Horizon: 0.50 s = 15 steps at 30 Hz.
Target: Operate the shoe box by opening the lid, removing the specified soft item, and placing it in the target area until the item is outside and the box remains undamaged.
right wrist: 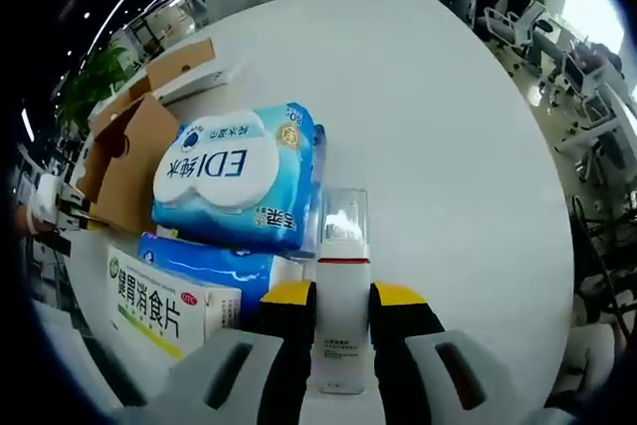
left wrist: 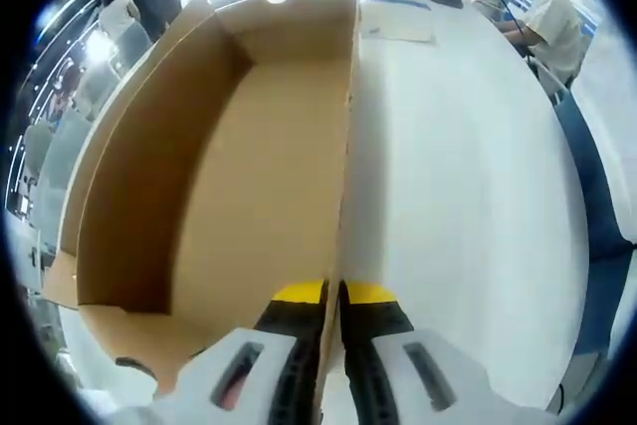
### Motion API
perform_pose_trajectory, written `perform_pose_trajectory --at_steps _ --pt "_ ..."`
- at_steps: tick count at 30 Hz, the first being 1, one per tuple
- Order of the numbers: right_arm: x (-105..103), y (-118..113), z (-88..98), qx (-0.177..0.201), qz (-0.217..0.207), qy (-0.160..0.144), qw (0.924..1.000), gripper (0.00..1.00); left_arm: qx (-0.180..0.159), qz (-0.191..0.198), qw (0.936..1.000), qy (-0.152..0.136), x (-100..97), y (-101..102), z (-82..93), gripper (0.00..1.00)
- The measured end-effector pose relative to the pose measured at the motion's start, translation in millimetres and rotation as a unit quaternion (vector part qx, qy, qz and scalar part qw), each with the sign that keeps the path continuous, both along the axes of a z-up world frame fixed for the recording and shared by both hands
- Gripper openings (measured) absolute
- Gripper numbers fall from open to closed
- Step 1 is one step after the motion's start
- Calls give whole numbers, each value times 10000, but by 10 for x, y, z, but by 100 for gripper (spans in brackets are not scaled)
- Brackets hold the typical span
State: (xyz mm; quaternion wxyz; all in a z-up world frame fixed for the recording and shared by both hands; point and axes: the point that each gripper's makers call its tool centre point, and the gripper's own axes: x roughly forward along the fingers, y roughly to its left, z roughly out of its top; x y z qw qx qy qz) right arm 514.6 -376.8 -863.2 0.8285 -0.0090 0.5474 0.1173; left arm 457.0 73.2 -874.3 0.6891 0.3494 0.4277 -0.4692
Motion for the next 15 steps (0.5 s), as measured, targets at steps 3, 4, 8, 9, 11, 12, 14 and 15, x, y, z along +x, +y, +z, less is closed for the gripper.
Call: perform_pose_trajectory --at_steps 3,4,8,9,11,12,14,15 --pt "-9 -9 -19 -48 22 10 10000 20 -3 1 10000 6 3 2 2 4" --pt "-16 -5 -17 -54 43 17 10000 20 -5 -3 10000 9 2 0 4 4" --pt "-34 9 -30 -86 65 32 9999 20 -10 -15 10000 15 10 8 3 4" --pt "-38 7 -45 -93 60 48 9999 20 -12 -13 10000 18 12 12 1 4" --pt "-47 11 -52 -131 112 54 9998 20 -12 -9 10000 19 15 20 -6 4" --pt "-50 12 -46 -140 118 52 9998 20 -11 -9 10000 16 11 13 -6 4" --pt "-58 26 -44 -99 65 45 9999 20 -11 -8 10000 15 -2 -5 -3 4" --pt "-59 28 -47 -84 43 49 9999 20 -10 -10 10000 14 -5 -7 -1 4"
